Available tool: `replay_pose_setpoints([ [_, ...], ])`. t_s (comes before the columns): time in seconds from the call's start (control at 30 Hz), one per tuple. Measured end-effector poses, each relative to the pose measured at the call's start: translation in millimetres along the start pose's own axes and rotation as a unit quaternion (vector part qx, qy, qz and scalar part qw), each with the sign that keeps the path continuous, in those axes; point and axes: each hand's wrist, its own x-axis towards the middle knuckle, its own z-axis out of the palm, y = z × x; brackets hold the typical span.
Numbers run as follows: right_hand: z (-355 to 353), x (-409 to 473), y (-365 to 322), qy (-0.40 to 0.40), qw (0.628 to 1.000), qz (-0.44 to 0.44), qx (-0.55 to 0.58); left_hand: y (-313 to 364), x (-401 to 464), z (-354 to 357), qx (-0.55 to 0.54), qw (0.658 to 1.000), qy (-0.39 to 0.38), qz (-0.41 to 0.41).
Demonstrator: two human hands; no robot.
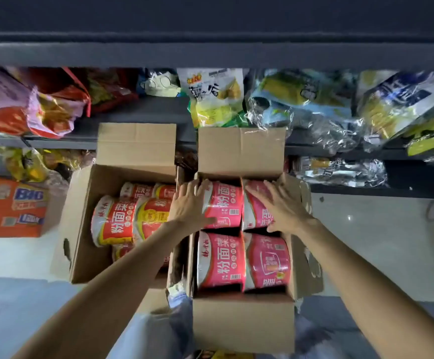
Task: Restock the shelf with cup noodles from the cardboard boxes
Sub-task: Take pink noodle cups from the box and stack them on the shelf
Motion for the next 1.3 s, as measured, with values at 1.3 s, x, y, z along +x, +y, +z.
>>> replay_pose_setpoints([
  [1.3, 27, -79, -3, 0.421, 0.808, 0.142, 0.388, 82, 22, 89, -0.011, 0.986, 0.095, -0.134],
])
